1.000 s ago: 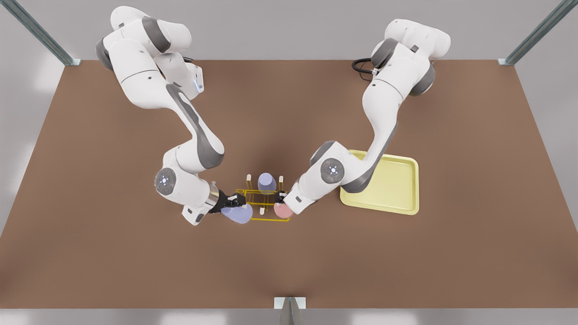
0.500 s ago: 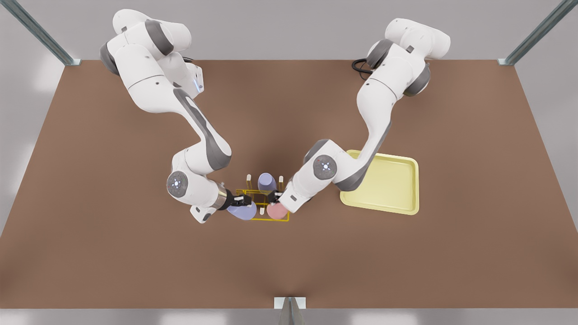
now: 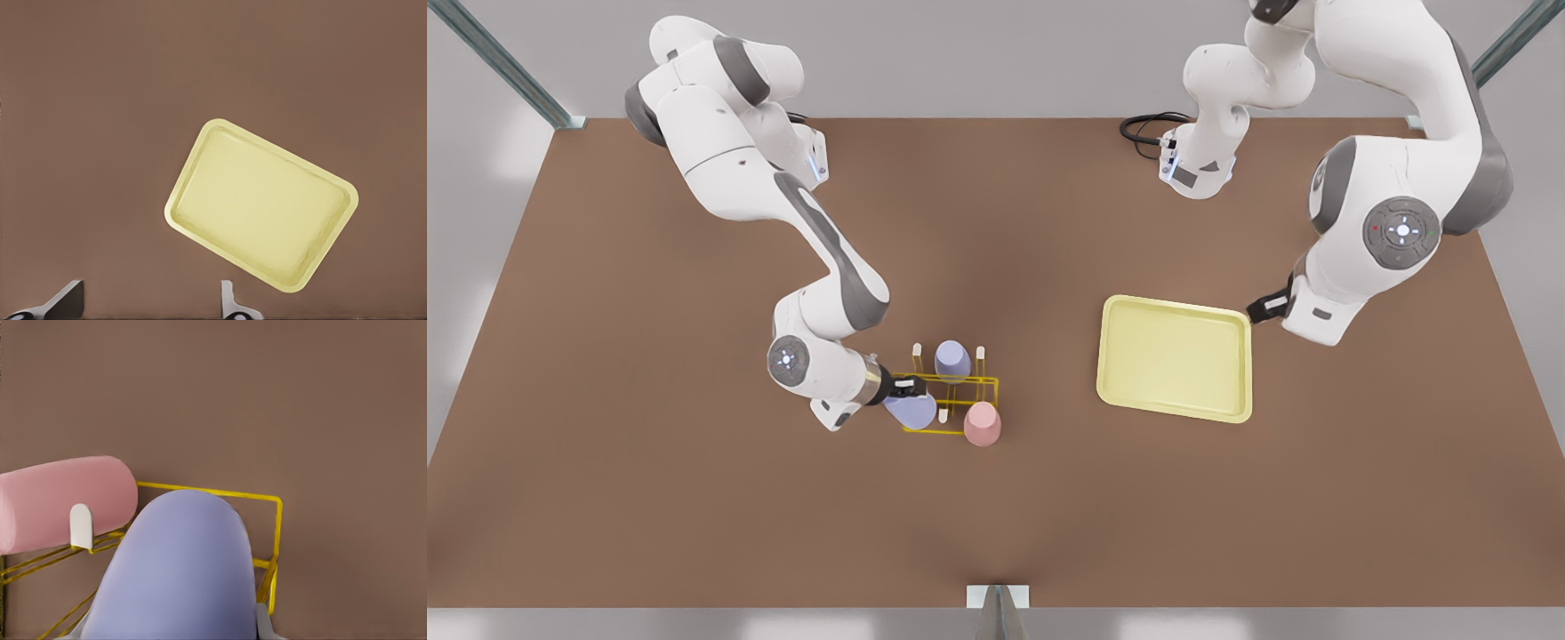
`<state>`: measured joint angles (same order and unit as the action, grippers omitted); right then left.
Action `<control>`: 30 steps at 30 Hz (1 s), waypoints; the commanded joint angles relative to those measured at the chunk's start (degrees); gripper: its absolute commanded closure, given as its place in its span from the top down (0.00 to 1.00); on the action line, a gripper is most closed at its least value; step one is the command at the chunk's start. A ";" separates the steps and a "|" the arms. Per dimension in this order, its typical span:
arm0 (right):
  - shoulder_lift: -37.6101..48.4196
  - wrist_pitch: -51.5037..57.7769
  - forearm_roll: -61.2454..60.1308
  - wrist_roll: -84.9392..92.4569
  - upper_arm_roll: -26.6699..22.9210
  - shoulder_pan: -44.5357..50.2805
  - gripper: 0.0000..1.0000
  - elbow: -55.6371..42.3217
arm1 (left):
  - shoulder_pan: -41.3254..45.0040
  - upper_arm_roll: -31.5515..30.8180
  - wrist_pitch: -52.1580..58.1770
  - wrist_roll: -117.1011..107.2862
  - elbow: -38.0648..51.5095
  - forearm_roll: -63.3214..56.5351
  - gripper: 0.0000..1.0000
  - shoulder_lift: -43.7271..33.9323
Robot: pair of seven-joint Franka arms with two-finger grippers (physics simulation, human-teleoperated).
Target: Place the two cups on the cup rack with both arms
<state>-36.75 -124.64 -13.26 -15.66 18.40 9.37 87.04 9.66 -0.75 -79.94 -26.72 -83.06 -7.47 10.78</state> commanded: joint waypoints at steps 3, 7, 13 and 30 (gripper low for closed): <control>0.19 2.64 1.13 -3.33 0.06 -0.06 1.00 -0.03 | 0.27 -0.04 5.85 31.73 -0.18 -0.26 1.00 0.12; 0.19 4.84 1.04 -2.63 0.06 -0.06 1.00 0.06 | 0.27 -0.04 5.76 31.73 -0.18 -0.18 1.00 0.29; 0.80 6.16 1.04 -2.54 0.06 -0.06 1.00 -0.03 | 0.09 -0.04 6.03 31.73 -0.18 0.17 1.00 0.56; 16.44 30.50 19.94 12.93 -1.26 -25.72 1.00 -8.20 | 0.27 -0.13 8.57 31.64 -0.09 0.26 1.00 0.91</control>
<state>-22.57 -107.57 6.83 -13.20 17.18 -16.06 78.89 9.87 -0.88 -72.46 -1.02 -83.17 -7.23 11.65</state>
